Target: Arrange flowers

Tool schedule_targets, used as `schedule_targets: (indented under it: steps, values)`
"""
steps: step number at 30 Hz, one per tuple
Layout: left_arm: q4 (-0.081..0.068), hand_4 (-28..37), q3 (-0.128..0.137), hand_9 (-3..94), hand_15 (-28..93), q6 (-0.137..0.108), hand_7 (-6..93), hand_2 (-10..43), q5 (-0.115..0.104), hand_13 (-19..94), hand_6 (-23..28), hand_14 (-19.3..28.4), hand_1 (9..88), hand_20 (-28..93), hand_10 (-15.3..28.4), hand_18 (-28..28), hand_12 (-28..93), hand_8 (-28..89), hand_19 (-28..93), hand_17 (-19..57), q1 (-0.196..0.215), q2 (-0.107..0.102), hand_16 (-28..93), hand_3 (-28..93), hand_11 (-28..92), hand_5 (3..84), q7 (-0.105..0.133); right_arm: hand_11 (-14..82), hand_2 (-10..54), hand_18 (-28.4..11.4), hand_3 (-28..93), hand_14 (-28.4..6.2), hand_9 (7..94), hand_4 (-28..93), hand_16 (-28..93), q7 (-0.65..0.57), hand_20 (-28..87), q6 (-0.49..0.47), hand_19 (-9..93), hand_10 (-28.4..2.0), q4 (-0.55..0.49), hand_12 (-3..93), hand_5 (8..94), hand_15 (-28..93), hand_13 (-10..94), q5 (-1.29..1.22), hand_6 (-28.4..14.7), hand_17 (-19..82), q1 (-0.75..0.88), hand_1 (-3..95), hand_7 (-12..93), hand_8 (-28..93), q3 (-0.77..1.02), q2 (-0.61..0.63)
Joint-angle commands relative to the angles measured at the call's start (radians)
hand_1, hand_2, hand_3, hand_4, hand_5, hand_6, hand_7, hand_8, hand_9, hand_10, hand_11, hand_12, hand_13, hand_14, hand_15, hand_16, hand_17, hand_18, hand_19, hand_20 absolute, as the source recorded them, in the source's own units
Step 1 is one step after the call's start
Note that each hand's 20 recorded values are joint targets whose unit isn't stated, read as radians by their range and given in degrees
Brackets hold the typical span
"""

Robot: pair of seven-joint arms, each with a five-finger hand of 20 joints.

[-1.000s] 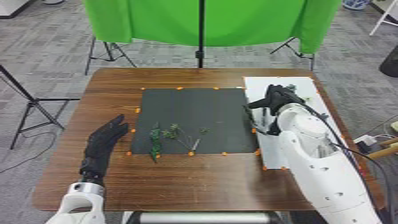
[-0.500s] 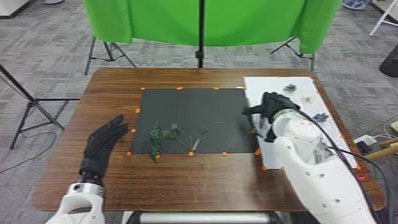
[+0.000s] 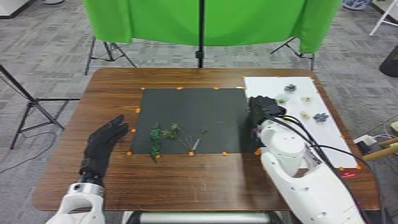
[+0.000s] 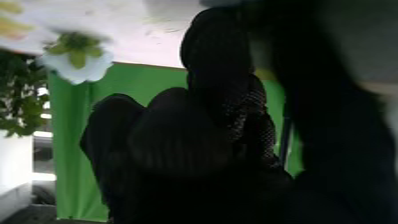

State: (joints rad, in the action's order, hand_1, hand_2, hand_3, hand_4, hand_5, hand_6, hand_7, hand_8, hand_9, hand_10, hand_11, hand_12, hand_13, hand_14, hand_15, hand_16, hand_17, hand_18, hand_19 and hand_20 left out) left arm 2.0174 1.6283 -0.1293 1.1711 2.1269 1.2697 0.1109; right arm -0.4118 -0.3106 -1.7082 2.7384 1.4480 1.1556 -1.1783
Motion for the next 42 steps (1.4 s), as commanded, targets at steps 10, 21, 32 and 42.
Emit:
schedule_targets:
  steps: [10, 21, 32, 42]
  values:
    - [0.002, -25.4, 0.002, 43.3, 9, 0.003, 4.8, 1.8, -0.004, 32, 4.5, 14.2, 21.9, 19, 11.9, 12.4, 12, -6, 2, 2.9, 0.012, 0.005, 5, 64, 11, 41.6, -0.017, 54.6, -9.5, -10.7, 58, -1.6, 87.2, 7, 33, 0.018, 70, 0.249, 93, -10.4, 0.006, 27.7, 79.0, 70, 93, -0.175, -2.8, 73, 0.058, 53.8, 36, 27, 0.066, 0.028]
    - [0.004, -25.3, 0.002, 43.4, 9, 0.007, 4.8, 1.9, -0.005, 32, 4.7, 14.1, 22.0, 19, 11.9, 12.4, 12, -6, 2, 2.9, 0.014, 0.003, 5, 64, 11, 41.6, -0.019, 56.3, -9.5, -10.8, 59, -1.7, 87.3, 8, 33, 0.032, 72, 0.268, 93, -10.7, -0.161, 26.7, 78.3, 72, 93, -0.290, -2.8, 74, 0.076, 53.0, 39, 26, 0.007, 0.038]
    - [-0.003, -25.1, 0.000, 43.2, 9, 0.016, 4.8, 1.8, -0.005, 32, 4.7, 14.1, 22.0, 19, 11.8, 12.4, 12, -6, 2, 2.9, 0.003, 0.004, 4, 64, 10, 41.6, -0.022, 56.5, -9.5, -10.6, 59, -1.4, 87.4, 9, 33, 0.061, 72, 0.241, 93, -10.6, -0.119, 26.3, 78.3, 72, 93, -0.236, -2.9, 74, 0.102, 52.8, 40, 25, -0.075, -0.051]
    - [-0.004, -24.0, 0.002, 43.3, 9, 0.025, 4.8, -0.5, 0.001, 32, 4.7, 14.1, 23.7, 19, 11.8, 12.4, 12, -6, 2, 2.9, 0.007, 0.008, 5, 64, 11, 41.5, -0.018, 55.5, -9.5, -10.6, 57, -1.4, 86.8, 4, 33, 0.104, 71, 0.288, 93, -10.3, -0.072, 27.0, 76.9, 71, 93, -0.224, -2.1, 72, 0.112, 54.0, 41, 22, -0.068, -0.051]
